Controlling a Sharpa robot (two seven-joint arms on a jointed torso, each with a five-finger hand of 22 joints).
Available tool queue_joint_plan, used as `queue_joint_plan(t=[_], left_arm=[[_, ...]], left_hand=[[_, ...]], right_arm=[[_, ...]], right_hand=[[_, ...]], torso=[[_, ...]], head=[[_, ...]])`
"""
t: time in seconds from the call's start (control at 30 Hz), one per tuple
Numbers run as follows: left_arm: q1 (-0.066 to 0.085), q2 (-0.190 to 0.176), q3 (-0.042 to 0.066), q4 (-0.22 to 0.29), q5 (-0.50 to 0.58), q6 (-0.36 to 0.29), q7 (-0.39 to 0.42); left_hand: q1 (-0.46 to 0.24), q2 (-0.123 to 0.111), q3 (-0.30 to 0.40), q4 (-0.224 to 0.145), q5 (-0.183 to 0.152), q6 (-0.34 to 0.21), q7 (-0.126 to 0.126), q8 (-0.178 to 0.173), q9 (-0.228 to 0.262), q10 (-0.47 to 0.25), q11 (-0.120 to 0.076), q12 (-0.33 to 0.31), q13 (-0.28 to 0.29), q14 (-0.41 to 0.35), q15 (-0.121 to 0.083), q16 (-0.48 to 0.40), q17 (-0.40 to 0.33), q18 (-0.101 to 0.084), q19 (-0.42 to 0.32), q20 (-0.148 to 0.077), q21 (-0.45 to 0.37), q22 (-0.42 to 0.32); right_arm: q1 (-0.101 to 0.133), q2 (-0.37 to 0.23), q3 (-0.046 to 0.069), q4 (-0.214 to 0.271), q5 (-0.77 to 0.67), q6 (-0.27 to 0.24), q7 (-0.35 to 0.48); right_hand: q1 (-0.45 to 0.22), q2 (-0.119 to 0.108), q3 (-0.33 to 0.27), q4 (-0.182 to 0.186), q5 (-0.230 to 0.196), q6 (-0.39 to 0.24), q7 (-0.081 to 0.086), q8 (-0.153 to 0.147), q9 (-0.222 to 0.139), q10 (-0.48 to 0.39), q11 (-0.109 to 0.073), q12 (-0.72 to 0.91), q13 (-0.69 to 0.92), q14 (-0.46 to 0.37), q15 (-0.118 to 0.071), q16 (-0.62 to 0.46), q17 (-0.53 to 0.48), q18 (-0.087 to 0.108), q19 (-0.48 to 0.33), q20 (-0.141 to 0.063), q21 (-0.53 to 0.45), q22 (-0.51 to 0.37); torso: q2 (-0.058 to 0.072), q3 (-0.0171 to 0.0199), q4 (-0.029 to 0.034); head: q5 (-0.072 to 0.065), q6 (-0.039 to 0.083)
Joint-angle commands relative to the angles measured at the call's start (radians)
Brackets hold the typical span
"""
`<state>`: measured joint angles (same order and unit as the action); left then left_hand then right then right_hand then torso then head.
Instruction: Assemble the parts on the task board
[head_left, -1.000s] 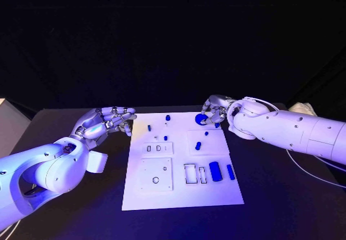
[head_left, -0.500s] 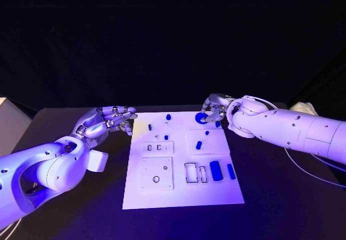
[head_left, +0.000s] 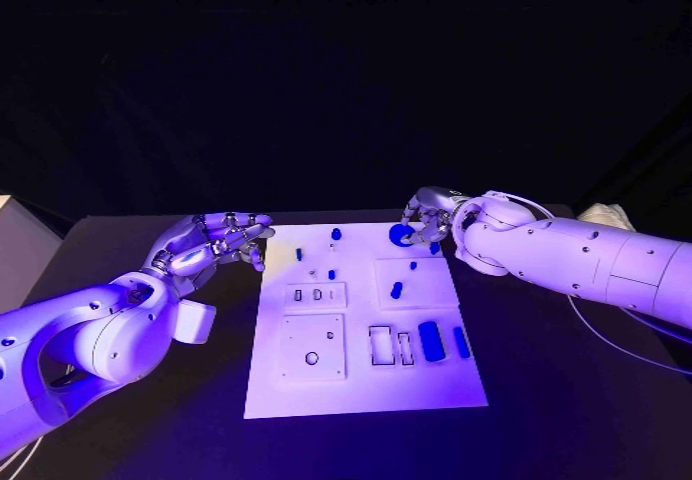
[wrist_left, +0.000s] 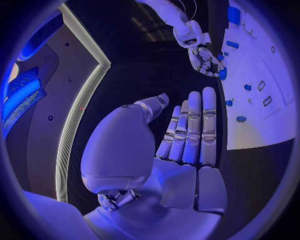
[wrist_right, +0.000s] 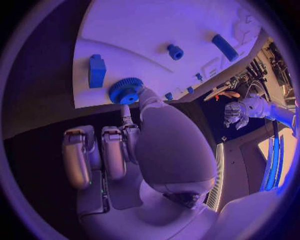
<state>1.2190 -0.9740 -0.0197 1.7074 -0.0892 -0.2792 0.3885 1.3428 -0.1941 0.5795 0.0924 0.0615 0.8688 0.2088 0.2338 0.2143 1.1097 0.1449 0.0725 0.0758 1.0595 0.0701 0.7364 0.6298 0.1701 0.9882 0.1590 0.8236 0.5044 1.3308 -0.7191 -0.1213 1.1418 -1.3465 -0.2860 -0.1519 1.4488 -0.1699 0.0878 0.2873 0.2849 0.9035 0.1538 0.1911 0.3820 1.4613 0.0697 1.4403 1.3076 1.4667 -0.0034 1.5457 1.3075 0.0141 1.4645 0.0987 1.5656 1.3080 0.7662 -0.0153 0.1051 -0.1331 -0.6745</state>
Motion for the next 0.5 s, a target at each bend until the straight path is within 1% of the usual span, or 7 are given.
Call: queue_joint_plan(t=[0.03, 0.1, 0.13, 0.27, 0.33, 0.5], left_arm=[[0.001, 0.002, 0.001, 0.001, -0.005, 0.021, 0.003], [0.001, 0.002, 0.001, 0.001, -0.006, 0.022, 0.002], [0.001, 0.002, 0.001, 0.001, -0.007, 0.022, 0.002], [0.001, 0.000, 0.001, 0.000, -0.010, 0.026, -0.002], [0.001, 0.000, 0.001, 0.000, -0.012, 0.028, -0.003], [0.001, 0.000, 0.001, 0.000, -0.016, 0.033, -0.007]], left_hand=[[-0.006, 0.007, 0.004, -0.001, 0.000, -0.004, 0.003, -0.003, 0.001, -0.004, -0.001, -0.003, 0.001, -0.006, -0.002, 0.005, -0.001, 0.013, -0.010, 0.000, 0.003, 0.001], [-0.006, 0.007, 0.004, -0.001, 0.000, -0.004, 0.003, -0.003, 0.001, -0.004, -0.001, -0.003, 0.001, -0.006, -0.002, 0.005, -0.001, 0.013, -0.010, 0.000, 0.003, 0.001], [-0.006, 0.007, 0.004, -0.001, 0.000, -0.004, 0.003, -0.003, 0.001, -0.004, -0.001, -0.003, 0.001, -0.006, -0.002, 0.005, -0.001, 0.013, -0.010, 0.000, 0.003, 0.001], [-0.007, 0.007, 0.005, -0.001, 0.000, -0.004, 0.003, -0.004, 0.002, -0.004, -0.001, -0.003, 0.001, -0.007, -0.002, 0.005, -0.001, 0.013, -0.012, 0.000, 0.006, 0.003], [-0.007, 0.007, 0.005, -0.001, 0.000, -0.005, 0.002, -0.004, 0.002, -0.004, -0.001, -0.003, 0.001, -0.007, -0.002, 0.005, -0.001, 0.013, -0.012, 0.000, 0.006, 0.003], [-0.007, 0.007, 0.005, -0.001, 0.000, -0.005, 0.002, -0.004, 0.002, -0.004, -0.001, -0.003, 0.001, -0.007, -0.002, 0.005, -0.001, 0.013, -0.012, 0.000, 0.006, 0.003]], right_arm=[[-0.007, 0.001, -0.004, -0.002, -0.008, 0.026, -0.002], [-0.007, 0.001, -0.004, -0.001, -0.008, 0.023, -0.002], [-0.007, 0.001, -0.004, -0.001, -0.008, 0.023, -0.002], [-0.008, 0.001, -0.004, -0.001, -0.009, 0.025, -0.001], [-0.008, 0.001, -0.004, -0.001, -0.009, 0.025, -0.001], [-0.008, 0.001, -0.005, -0.001, -0.009, 0.027, -0.001]], right_hand=[[-0.001, -0.014, 0.006, 0.000, -0.002, -0.009, 0.003, -0.006, -0.002, -0.003, 0.003, -0.004, 0.146, 0.094, 0.001, 0.007, 0.219, -0.014, 0.106, 0.001, 0.005, 0.263], [-0.001, -0.015, 0.006, 0.000, -0.002, -0.011, 0.004, -0.007, -0.002, -0.004, 0.003, -0.005, 0.145, 0.094, 0.002, 0.007, 0.219, -0.014, 0.106, 0.002, 0.005, 0.263], [-0.001, -0.015, 0.006, 0.000, -0.002, -0.011, 0.004, -0.007, -0.002, -0.003, 0.004, -0.005, 0.145, 0.094, 0.002, 0.007, 0.219, -0.014, 0.106, 0.002, 0.005, 0.263], [0.000, -0.015, 0.007, 0.000, -0.002, -0.011, 0.004, -0.007, -0.002, -0.003, 0.004, -0.005, 0.146, 0.094, 0.002, 0.007, 0.219, -0.014, 0.106, 0.002, 0.005, 0.263], [0.000, -0.015, 0.007, 0.000, -0.002, -0.011, 0.004, -0.007, -0.002, -0.003, 0.004, -0.005, 0.146, 0.094, 0.002, 0.007, 0.219, -0.014, 0.106, 0.002, 0.005, 0.263], [0.000, -0.015, 0.007, 0.000, -0.002, -0.012, 0.004, -0.007, -0.002, -0.002, 0.004, -0.003, 0.147, 0.094, 0.002, 0.007, 0.220, -0.014, 0.106, 0.002, 0.005, 0.263]], torso=[[0.000, -0.0001, 0.0009], [0.000, -0.0006, 0.0008], [0.000, -0.0005, 0.0005], [0.000, -0.0001, -0.0002], [0.000, -0.0005, -0.0002], [-0.001, 0.0000, 0.0007]], head=[[-0.001, -0.001], [-0.002, -0.001], [-0.001, -0.003], [-0.001, -0.004], [-0.002, -0.004], [-0.003, -0.002]])
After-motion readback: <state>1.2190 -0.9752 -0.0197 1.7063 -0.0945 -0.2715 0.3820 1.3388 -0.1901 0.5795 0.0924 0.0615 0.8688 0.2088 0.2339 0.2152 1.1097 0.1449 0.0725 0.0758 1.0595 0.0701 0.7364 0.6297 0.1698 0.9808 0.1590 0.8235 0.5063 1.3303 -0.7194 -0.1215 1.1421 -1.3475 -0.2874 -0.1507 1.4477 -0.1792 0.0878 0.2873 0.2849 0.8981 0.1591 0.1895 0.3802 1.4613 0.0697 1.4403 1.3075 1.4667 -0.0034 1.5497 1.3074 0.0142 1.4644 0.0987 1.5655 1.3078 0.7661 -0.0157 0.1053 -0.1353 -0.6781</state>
